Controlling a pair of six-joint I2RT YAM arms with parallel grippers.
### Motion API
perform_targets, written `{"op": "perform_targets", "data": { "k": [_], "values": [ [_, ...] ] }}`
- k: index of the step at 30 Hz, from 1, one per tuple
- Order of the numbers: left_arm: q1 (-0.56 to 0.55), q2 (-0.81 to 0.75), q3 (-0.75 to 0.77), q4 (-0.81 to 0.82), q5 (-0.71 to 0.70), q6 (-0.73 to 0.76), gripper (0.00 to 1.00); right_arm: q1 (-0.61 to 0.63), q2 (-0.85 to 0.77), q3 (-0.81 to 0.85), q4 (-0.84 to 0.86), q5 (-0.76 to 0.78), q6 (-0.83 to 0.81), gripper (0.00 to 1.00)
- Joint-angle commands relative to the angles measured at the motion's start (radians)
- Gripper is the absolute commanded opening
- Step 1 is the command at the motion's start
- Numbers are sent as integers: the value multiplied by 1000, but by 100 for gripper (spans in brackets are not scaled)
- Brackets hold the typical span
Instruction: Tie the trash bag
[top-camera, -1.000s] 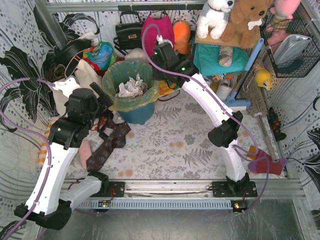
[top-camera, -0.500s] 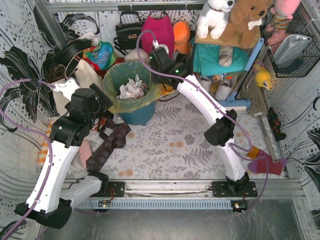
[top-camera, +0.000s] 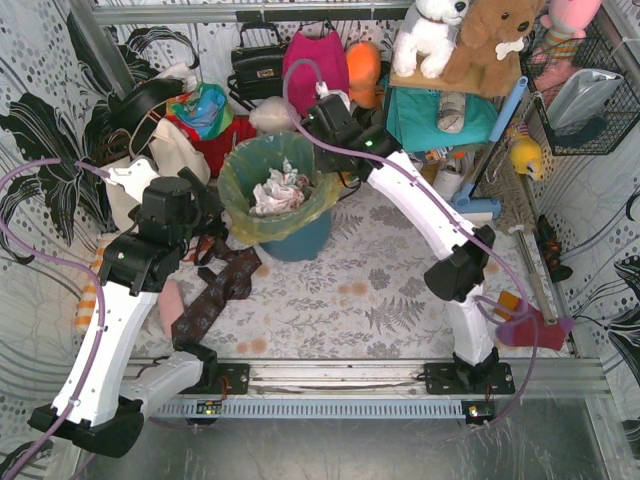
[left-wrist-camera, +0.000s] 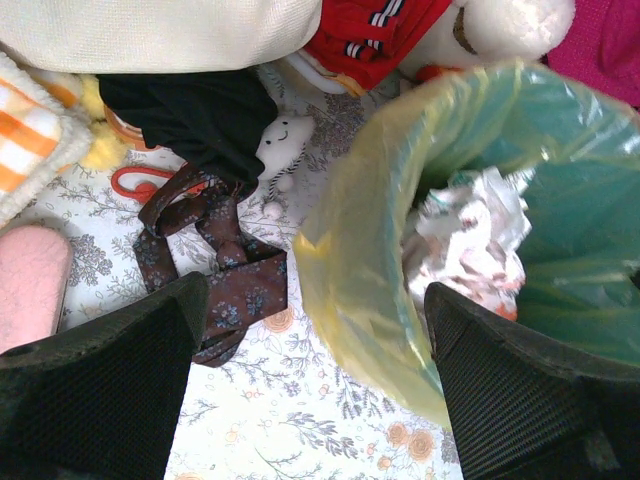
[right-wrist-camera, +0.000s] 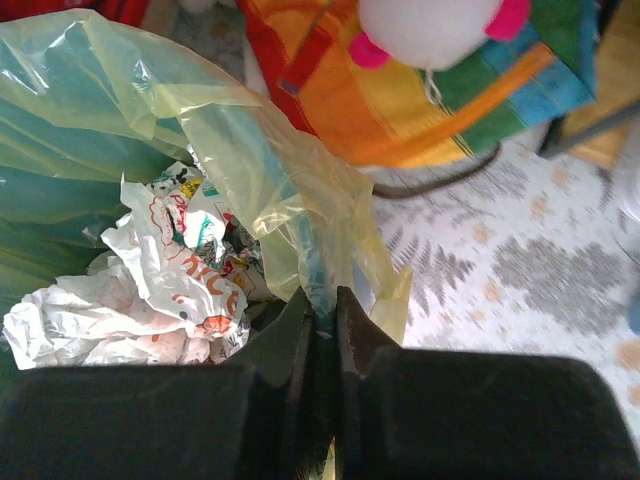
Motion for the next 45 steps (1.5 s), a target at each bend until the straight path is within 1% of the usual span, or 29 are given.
{"op": "perform_targets", "data": {
  "k": [1,9,15,20,23,26,29,32,39,42,45],
  "values": [
    [-3,1,-2,42,-2,-9,98,3,-207,-135,-55,49,37,0],
    [-3,22,-21,69,41,-15,98,2,-583,-568,-42,145,254,0],
    [-3,44,-37,96,101,-25,98,3,-850,-907,-38,176,507,0],
    [-3,66,-63,117,140,-33,98,27,-1060,-1177,33,179,721,0],
    [-3,75,-74,129,161,-31,98,56,-1139,-1280,69,196,823,0],
    [-3,81,-91,150,184,-22,98,83,-1153,-1302,84,215,860,0],
    [-3,87,-99,154,205,-16,98,98,-1139,-1287,92,220,859,17],
    [-3,87,-104,159,222,-16,98,101,-1140,-1278,100,220,861,25],
    [-3,88,-107,165,270,-8,98,102,-1139,-1216,112,221,824,35],
    [-3,84,-113,157,293,1,98,101,-1144,-1154,89,236,795,40],
    [-3,77,-132,150,347,14,98,102,-1150,-1095,49,259,756,43]
  ]
}}
